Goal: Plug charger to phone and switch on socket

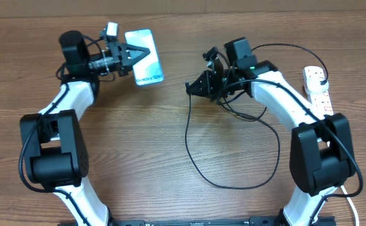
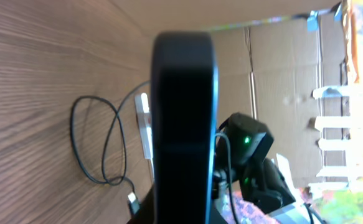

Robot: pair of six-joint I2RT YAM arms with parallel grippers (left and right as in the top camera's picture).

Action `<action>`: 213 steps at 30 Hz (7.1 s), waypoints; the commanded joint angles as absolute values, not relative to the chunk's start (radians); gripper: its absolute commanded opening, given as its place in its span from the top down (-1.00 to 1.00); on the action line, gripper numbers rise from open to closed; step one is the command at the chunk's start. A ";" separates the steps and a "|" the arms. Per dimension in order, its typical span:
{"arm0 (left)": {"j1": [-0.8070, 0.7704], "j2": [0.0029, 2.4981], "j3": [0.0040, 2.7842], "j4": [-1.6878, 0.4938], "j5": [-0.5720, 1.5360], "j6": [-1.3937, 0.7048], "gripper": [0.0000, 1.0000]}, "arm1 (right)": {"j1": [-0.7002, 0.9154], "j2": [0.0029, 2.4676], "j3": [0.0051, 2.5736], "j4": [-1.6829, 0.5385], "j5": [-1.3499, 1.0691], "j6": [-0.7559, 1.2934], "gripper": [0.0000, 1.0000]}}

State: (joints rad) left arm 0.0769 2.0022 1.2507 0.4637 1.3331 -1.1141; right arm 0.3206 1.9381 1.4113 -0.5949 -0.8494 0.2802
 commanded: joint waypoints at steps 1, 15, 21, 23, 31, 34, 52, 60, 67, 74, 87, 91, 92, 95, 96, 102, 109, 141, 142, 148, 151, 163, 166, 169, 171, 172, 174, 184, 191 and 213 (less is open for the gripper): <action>0.014 2.002 1.260 0.469 1.303 -1.077 0.91 | 0.309 1.924 1.396 -0.596 -1.108 0.249 0.92; -0.034 2.002 1.260 0.505 1.137 -1.194 0.91 | 0.307 1.924 1.392 -0.659 -1.283 0.154 0.92; -0.048 2.002 1.260 0.521 1.084 -1.264 0.91 | 0.307 1.924 1.392 -0.632 -1.321 0.149 0.92; -0.059 2.002 1.260 0.529 1.080 -1.269 0.91 | 0.307 1.924 1.392 -0.616 -1.342 0.153 0.92; -0.086 2.002 1.260 0.574 1.106 -1.317 0.91 | 0.307 1.924 1.392 -0.568 -1.345 0.181 0.92; -0.088 2.002 1.260 0.624 1.127 -1.345 0.91 | 0.307 1.924 1.392 -0.522 -1.345 0.236 0.92; -0.085 2.002 1.260 0.650 1.186 -1.358 0.91 | 0.261 1.924 1.392 -0.491 -1.345 0.285 0.92; -0.088 2.002 1.260 0.671 1.179 -1.375 0.91 | 0.255 1.924 1.392 -0.474 -1.345 0.288 0.92; -0.094 2.002 1.260 0.671 1.176 -1.377 0.91 | 0.255 1.924 1.392 -0.446 -1.345 0.315 0.92; -0.105 2.002 1.260 0.671 1.159 -1.377 0.91 | 0.262 1.925 1.392 -0.446 -1.348 0.315 0.92; -0.113 2.002 1.260 0.686 1.144 -1.393 0.91 | 0.263 1.924 1.392 -0.451 -1.348 0.315 0.92; -0.113 2.002 1.260 0.709 1.142 -1.408 0.91 | 0.264 1.924 1.392 -0.462 -1.348 0.315 0.92; -0.113 2.002 1.260 0.709 1.141 -1.411 0.91 | 0.264 1.924 1.392 -0.463 -1.348 0.315 0.92; -0.113 2.002 1.260 0.718 1.142 -1.414 0.91 | 0.263 1.924 1.392 -0.464 -1.348 0.315 0.92; -0.113 2.002 1.260 0.719 1.142 -1.414 0.92 | 0.263 1.924 1.392 -0.464 -1.348 0.315 0.92; -0.113 2.002 1.260 0.718 1.142 -1.410 0.91 | 0.263 1.924 1.392 -0.464 -1.353 0.315 0.92; -0.113 2.002 1.260 0.718 1.136 -1.400 0.91 | 0.263 1.924 1.392 -0.464 -1.387 0.315 0.92; -0.113 2.002 1.260 0.715 1.142 -1.392 0.91 | 0.263 1.924 1.392 -0.393 -1.344 0.384 0.92; -0.113 2.002 1.260 0.715 1.143 -1.391 0.91 | 0.263 1.924 1.392 -0.389 -1.344 0.394 0.92; -0.115 2.002 1.260 0.715 1.145 -1.391 0.91 | 0.263 1.925 1.392 -0.385 -1.337 0.398 0.92; -0.125 2.002 1.260 0.715 1.145 -1.392 0.91 | 0.263 1.924 1.392 -0.377 -1.313 0.421 0.92; -0.134 2.002 1.260 0.715 1.153 -1.423 0.91 | 0.263 1.924 1.392 -0.353 -1.264 0.424 0.92; -0.134 2.002 1.260 0.715 1.158 -1.443 0.91 | 0.263 1.924 1.392 -0.336 -1.264 0.424 0.92; -0.134 2.002 1.260 0.715 1.167 -1.444 0.91 | 0.263 1.924 1.392 -0.311 -1.258 0.454 0.92; -0.134 2.002 1.260 0.715 1.172 -1.444 0.91 | 0.263 1.924 1.392 -0.291 -1.258 0.472 0.92; -0.134 2.002 1.260 0.715 1.173 -1.444 0.91 | 0.263 1.925 1.392 -0.283 -1.258 0.480 0.92; -0.134 2.002 1.260 0.715 1.175 -1.443 0.91 | 0.263 1.924 1.392 -0.273 -1.259 0.494 0.92; -0.131 2.002 1.260 0.715 1.179 -1.418 0.91 | 0.260 1.924 1.392 -0.270 -1.285 0.502 0.92; -0.131 2.002 1.260 0.715 1.179 -1.417 0.91 | 0.258 1.924 1.392 -0.262 -1.303 0.519 0.92; -0.096 2.002 1.260 0.824 1.162 -1.509 0.91 | 0.251 1.924 1.392 -0.192 -1.348 0.576 0.92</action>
State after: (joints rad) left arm -0.1085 2.0056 1.2503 0.8055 1.1198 -1.4540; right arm 0.2569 1.9381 1.3857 -0.1936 -1.3617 0.5728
